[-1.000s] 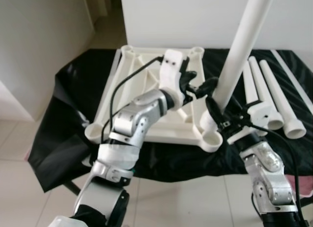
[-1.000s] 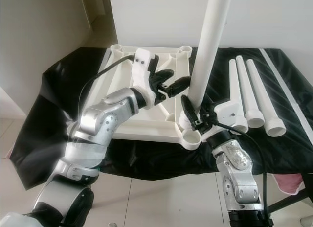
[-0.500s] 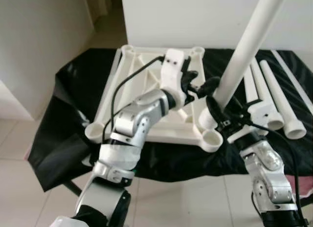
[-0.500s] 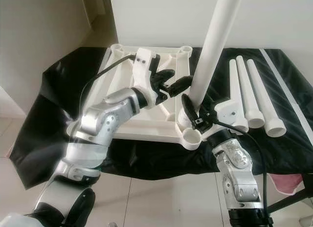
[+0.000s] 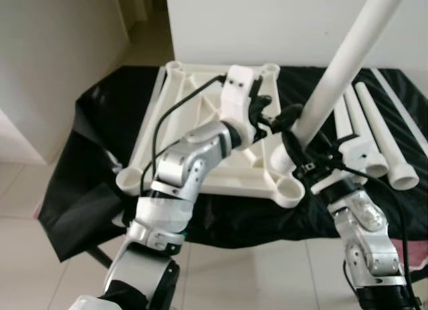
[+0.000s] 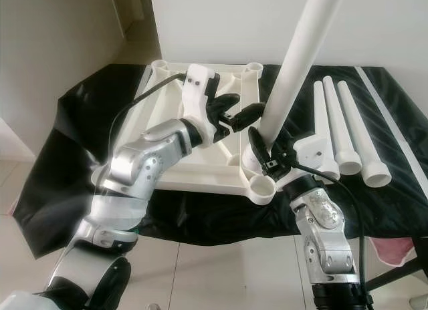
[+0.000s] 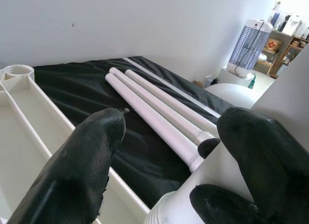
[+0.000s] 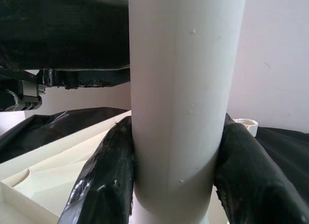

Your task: Building children table

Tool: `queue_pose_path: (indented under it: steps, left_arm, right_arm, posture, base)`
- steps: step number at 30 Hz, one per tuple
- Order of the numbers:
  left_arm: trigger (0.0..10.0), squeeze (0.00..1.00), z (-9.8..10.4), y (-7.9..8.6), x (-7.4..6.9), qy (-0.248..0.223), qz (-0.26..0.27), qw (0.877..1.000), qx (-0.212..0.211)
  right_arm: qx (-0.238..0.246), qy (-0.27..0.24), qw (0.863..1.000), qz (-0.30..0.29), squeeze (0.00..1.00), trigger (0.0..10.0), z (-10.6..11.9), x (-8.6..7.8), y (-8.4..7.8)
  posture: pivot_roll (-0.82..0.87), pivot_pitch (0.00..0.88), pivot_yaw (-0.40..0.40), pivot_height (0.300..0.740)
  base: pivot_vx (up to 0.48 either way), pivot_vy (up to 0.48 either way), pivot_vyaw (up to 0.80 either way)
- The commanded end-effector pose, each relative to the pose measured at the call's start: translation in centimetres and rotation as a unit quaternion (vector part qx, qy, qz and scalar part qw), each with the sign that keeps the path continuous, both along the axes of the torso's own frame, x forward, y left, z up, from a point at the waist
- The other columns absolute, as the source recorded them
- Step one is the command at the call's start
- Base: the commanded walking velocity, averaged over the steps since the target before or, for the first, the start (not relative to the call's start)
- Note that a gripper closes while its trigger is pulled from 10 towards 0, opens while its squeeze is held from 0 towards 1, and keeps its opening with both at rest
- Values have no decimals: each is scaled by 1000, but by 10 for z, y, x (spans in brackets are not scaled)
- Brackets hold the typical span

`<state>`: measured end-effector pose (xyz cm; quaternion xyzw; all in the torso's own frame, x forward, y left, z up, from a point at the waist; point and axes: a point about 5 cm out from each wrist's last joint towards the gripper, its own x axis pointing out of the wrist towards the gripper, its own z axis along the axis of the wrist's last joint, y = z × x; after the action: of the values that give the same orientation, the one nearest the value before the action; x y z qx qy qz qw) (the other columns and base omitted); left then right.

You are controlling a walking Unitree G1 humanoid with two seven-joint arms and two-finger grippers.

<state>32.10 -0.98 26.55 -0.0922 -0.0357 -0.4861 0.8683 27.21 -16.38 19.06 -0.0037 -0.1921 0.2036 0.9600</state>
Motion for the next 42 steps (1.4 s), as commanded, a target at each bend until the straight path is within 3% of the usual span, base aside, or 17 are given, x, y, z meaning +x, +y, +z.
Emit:
queue_pose_path:
  steps: [1,4,8,11,20,25,27,32,34,36,37,39,42]
  left_arm:
    - [10000,0,21,-35,-28,-41,-97,994,-13]
    - [10000,0,20,-32,-22,-43,-78,996,-9]
    - [10000,0,18,-12,1,-43,-5,999,-12]
    - [10000,0,18,-1,8,-43,26,999,-20]
    - [10000,0,0,11,10,-28,64,997,-15]
    - [10000,0,-30,12,4,-11,78,997,23]
    - [10000,0,-30,12,4,-11,78,997,23]
    - [10000,0,-66,8,5,19,96,991,89]
    - [10000,0,-66,8,5,19,96,991,89]
    - [10000,0,-93,5,11,60,129,980,139]
    - [10000,0,-93,5,11,60,129,980,139]
    - [10000,0,-110,2,14,84,157,967,180]
    - [10000,0,-115,1,15,87,165,962,197]
  right_arm:
    - [-21,36,998,55,0,10000,-13,2,23]
    - [-15,30,998,51,0,10000,-11,2,22]
    - [3,13,1000,18,0,10000,-4,4,14]
    - [18,8,1000,-5,0,10000,0,7,8]
    - [39,-12,997,-69,0,10000,7,13,-4]
    - [50,-28,989,-137,0,10000,14,19,-21]
    - [50,-28,989,-137,0,10000,14,19,-21]
    - [55,-34,983,-169,0,10000,18,23,-31]
    - [55,-34,983,-169,0,10000,18,23,-31]
    - [55,-36,983,-169,0,10000,19,24,-30]
    - [55,-36,983,-169,0,10000,19,24,-30]
    - [56,-37,984,-167,0,10000,20,25,-27]
    - [56,-37,984,-167,0,10000,20,25,-27]
  posture:
    - [-48,13,7,740]
    - [-49,18,9,740]
    - [-53,21,14,740]
    - [-56,22,20,740]
    - [-55,26,23,740]
    - [-54,27,19,740]
    - [-54,27,19,740]
    - [-53,26,16,740]
    - [-53,26,16,740]
    - [-55,27,14,740]
    - [-55,27,14,740]
    - [-57,30,14,740]
    - [-58,31,14,740]
  base:
    - [0,0,0]
    - [0,0,0]
    - [0,0,0]
    - [0,0,0]
    - [0,0,0]
    - [0,0,0]
    - [0,0,0]
    - [0,0,0]
    - [0,0,0]
    - [0,0,0]
    - [0,0,0]
    - [0,0,0]
    - [0,0,0]
